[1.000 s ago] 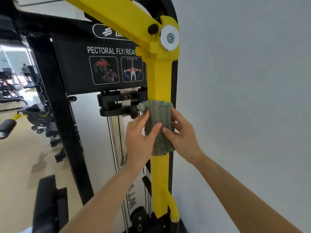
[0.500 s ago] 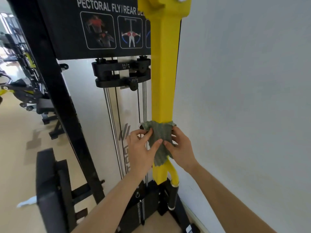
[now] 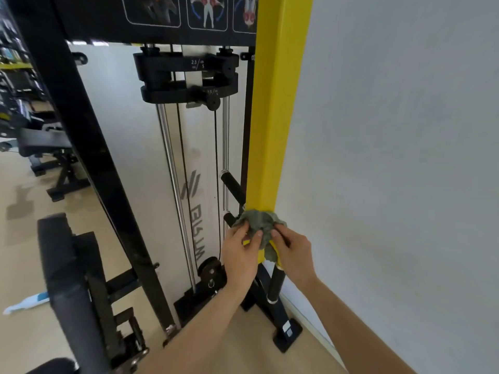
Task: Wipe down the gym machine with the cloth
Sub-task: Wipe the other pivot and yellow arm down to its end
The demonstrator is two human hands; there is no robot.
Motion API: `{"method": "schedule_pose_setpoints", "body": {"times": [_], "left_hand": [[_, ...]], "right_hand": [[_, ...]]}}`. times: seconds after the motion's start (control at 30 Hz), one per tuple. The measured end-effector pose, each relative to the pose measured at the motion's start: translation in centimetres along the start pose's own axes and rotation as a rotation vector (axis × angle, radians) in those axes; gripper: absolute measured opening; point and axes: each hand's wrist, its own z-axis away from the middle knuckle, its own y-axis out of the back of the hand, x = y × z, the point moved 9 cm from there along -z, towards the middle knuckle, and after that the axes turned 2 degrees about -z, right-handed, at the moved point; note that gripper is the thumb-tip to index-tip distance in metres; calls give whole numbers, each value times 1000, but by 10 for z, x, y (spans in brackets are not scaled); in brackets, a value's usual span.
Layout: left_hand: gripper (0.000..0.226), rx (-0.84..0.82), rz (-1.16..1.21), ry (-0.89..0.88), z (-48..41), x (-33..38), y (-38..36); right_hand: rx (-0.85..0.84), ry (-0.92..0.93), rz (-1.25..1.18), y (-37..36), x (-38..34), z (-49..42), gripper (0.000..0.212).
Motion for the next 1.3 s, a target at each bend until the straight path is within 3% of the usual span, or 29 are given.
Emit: {"method": "schedule_pose_setpoints", "body": {"times": [0.17,0.27,0.53,0.7,0.8,1.0,1.07,1.13,1.3], "left_hand": [[20,-41,122,26,27,0,-1],[22,-94,215,75,42,4,-1],[18,-311,398,203,79,1,-18],[15,-311,524,246,77,-2,-11],[15,-356,476,209,69,-3,-5],[28,-489,463,181,67,-6,13],[30,-468,454,194,63,-8,20],[26,-389,421,207,55,-13,29],[23,-101,321,232,23,-21,57]], "right_hand": [[55,0,-44,6,1,31,18],[112,-4,-51,12,3,47,19],[285,91,90,22,4,85,26],[311,143,248,27,10,93,31],[221,158,185,23,3,89,30],[-197,-24,-121,-5,-17,74,31],[-314,-26,-176,-15,-20,67,31],[-323,13,-136,-16,-23,58,27],[45,79,-47,22,-23,20,28]]}}
